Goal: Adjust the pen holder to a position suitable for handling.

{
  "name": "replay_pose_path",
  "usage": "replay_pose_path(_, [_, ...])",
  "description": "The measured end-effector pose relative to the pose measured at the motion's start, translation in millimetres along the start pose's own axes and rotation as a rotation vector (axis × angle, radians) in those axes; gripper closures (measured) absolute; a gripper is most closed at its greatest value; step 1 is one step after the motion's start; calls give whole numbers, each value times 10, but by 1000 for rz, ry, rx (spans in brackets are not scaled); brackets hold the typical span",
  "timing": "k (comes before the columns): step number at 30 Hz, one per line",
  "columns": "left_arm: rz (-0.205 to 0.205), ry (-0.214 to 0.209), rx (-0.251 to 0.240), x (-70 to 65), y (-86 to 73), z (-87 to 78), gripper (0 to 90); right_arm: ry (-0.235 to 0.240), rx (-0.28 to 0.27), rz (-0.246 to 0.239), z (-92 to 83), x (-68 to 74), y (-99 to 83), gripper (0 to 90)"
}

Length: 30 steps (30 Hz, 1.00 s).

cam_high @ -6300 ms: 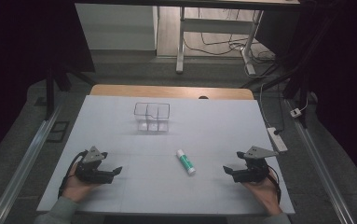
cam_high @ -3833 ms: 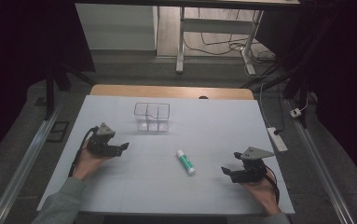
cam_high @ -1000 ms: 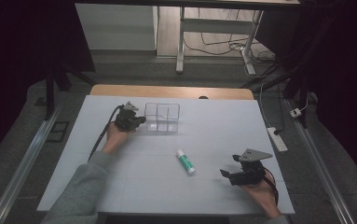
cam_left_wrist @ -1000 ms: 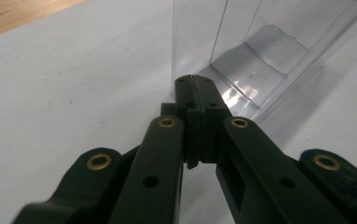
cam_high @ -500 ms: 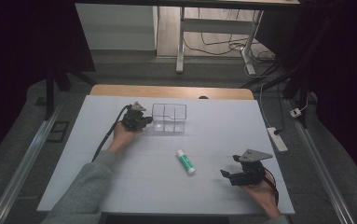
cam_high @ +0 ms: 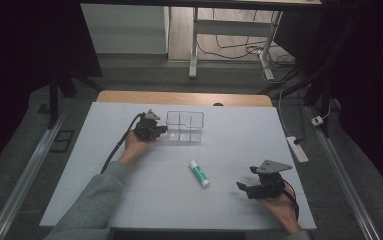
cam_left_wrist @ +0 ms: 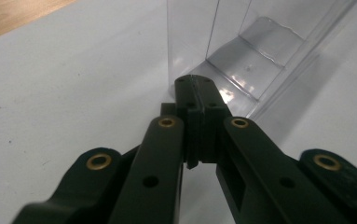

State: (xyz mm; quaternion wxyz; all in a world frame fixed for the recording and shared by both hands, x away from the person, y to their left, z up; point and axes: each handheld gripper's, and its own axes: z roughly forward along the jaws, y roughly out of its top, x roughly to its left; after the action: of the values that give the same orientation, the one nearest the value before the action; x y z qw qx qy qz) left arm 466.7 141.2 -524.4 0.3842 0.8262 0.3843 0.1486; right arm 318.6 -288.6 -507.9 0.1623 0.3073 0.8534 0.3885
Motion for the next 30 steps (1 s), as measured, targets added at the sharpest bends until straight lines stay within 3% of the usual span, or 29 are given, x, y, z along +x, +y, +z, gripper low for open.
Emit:
replay_pose_path(13, [13,-14,2,-35,21,14,884,-2,3,0,-6,-4,-6,188])
replay_pose_path(19, [2,-4,-28,-24,14,-201,885,-8,-3,4,-34,-17,-14,189])
replay_pose_path(30, [40,3,-35,-289,-176,-606,885,-3,-18,3,-52,-20,-15,189])
